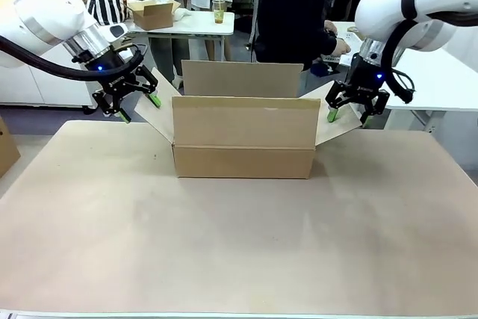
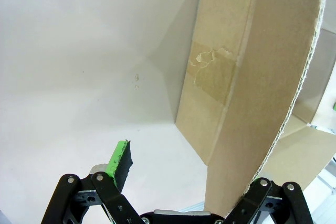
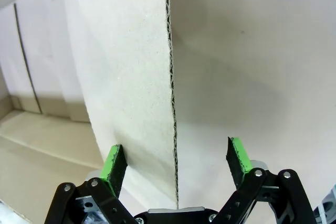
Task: Pack the gift set into the box.
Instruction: Place both hands on the side flaps of the Package Box and spread them outward.
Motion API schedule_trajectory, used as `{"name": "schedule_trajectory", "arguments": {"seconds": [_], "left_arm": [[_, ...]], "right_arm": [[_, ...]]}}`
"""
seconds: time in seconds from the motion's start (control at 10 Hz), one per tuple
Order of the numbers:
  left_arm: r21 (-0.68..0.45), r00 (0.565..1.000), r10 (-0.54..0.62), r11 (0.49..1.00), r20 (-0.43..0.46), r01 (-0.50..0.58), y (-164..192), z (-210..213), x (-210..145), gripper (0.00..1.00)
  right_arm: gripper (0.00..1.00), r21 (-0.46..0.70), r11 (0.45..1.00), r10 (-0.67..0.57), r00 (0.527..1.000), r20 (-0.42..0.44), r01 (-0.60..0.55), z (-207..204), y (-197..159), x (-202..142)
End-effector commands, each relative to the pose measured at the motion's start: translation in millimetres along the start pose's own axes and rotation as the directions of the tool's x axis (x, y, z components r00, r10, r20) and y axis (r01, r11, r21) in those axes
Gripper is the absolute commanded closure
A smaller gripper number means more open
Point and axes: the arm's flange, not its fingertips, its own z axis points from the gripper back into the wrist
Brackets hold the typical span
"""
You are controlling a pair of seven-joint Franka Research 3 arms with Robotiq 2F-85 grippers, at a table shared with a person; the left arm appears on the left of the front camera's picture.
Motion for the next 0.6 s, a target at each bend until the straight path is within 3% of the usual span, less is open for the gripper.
{"name": "schedule_trajectory", "arguments": {"seconds": [0.0,0.5], "left_arm": [[0.015,1.0,0.003,1.0,0.005,-0.003,0.9,2.2,-1.2,0.0],[0.015,1.0,0.003,1.0,0.005,-0.003,0.9,2.2,-1.2,0.0]], "right_arm": [[0.0,-0.028,0.999,-0.019,1.0,0.01,0.019,3.9,2.7,0.9],[0.0,-0.028,0.999,-0.019,1.0,0.01,0.019,3.9,2.7,0.9]]}}
